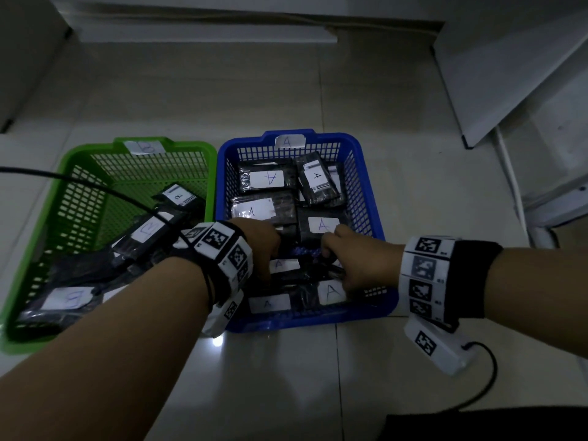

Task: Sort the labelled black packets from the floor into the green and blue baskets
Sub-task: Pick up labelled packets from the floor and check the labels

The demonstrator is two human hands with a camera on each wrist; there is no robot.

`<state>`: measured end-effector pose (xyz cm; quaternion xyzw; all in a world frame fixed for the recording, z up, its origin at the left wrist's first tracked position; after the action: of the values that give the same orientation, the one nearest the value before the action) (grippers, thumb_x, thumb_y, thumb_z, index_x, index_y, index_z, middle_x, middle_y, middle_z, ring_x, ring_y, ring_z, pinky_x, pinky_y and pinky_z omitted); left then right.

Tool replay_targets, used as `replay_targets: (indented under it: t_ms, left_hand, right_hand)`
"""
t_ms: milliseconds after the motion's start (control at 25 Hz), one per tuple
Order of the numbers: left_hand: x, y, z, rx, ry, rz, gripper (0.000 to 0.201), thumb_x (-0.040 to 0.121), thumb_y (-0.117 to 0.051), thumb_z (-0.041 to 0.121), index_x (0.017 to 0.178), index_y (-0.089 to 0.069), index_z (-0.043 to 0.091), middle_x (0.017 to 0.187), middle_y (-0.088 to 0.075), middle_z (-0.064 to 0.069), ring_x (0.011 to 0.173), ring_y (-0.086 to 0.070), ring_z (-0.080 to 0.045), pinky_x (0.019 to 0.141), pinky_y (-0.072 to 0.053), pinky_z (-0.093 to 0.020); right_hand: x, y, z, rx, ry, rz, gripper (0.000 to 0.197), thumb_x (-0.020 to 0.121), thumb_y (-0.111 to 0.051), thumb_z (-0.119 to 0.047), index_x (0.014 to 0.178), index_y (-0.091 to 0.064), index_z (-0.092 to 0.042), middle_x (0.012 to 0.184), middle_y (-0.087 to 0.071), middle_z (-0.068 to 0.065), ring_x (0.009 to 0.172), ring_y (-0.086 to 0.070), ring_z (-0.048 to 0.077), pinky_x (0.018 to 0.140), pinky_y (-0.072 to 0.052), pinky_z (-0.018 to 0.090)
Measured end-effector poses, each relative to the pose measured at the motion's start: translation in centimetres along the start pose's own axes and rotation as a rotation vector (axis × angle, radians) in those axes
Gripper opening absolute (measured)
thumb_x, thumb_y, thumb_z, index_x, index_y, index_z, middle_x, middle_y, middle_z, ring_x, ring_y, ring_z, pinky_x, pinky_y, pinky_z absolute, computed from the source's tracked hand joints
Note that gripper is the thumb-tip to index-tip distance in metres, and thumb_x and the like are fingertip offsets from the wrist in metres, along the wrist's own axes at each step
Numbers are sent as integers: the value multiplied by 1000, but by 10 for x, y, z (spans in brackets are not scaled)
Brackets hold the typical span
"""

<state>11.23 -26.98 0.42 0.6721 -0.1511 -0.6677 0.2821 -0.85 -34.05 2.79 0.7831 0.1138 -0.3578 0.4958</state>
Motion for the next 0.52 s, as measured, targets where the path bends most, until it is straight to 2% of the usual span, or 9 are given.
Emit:
replay_targets:
  t_ms: [120, 160, 240, 320, 440, 520]
  left_hand:
    - [-4, 0, 2, -13, -4, -3, 61, 73, -75, 42, 123, -54, 14, 122, -59, -6, 108, -58, -23, 87, -51, -36]
    - [-6, 2, 3, -21, -8, 7, 59, 72, -76, 41, 120, -55, 14, 119, -60, -6, 105, -59, -23, 86, -52, -36]
    - [-11, 5, 3, -27, -9, 34, 58, 70, -77, 40, 117, -53, 15, 115, -61, -6, 98, -59, -22, 78, -51, -33]
    - [-16, 8, 4, 19, -1, 53, 61, 71, -76, 42, 120, -47, 17, 115, -58, -6, 92, -55, -21, 69, -44, -31]
    - [-18, 10, 5, 94, 30, 90, 70, 73, -74, 47, 129, -43, 18, 125, -52, -8, 106, -56, -24, 70, -41, -31]
    - [-20, 11, 3, 101, 49, 123, 67, 74, -73, 46, 128, -45, 18, 129, -48, -7, 110, -55, -25, 74, -45, -34]
  right_hand:
    - [1, 4, -2, -67, 32, 6, 44, 76, -72, -13, 111, -45, -11, 111, -44, 8, 90, -47, 19, 69, -41, 28]
    - [1, 5, -3, -93, 50, 9, 39, 76, -71, -13, 106, -46, -12, 107, -46, 7, 89, -46, 18, 69, -40, 28]
    - [1, 8, -5, -121, 48, 32, 34, 75, -71, -14, 94, -43, -17, 104, -49, 5, 90, -46, 19, 69, -42, 30]
    - [0, 11, -5, -129, 24, 75, 32, 74, -70, -15, 90, -44, -20, 105, -52, 2, 92, -48, 20, 65, -42, 29]
    - [-2, 15, -7, -109, 49, 127, 21, 74, -67, -9, 90, -54, -15, 101, -56, 1, 87, -54, 18, 48, -30, 20]
    - [-2, 17, -9, -153, 53, 145, 20, 77, -62, -6, 96, -58, -12, 101, -57, 1, 85, -49, 15, 46, -21, 18]
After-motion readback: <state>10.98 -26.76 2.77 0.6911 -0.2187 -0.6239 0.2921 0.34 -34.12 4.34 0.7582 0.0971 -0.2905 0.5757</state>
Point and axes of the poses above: each hand's wrist, its own x-axis towards the middle knuckle, its own y-axis out of the back of the hand, z = x × y, the point moved 7 cm from there along x, towards the middle knuckle
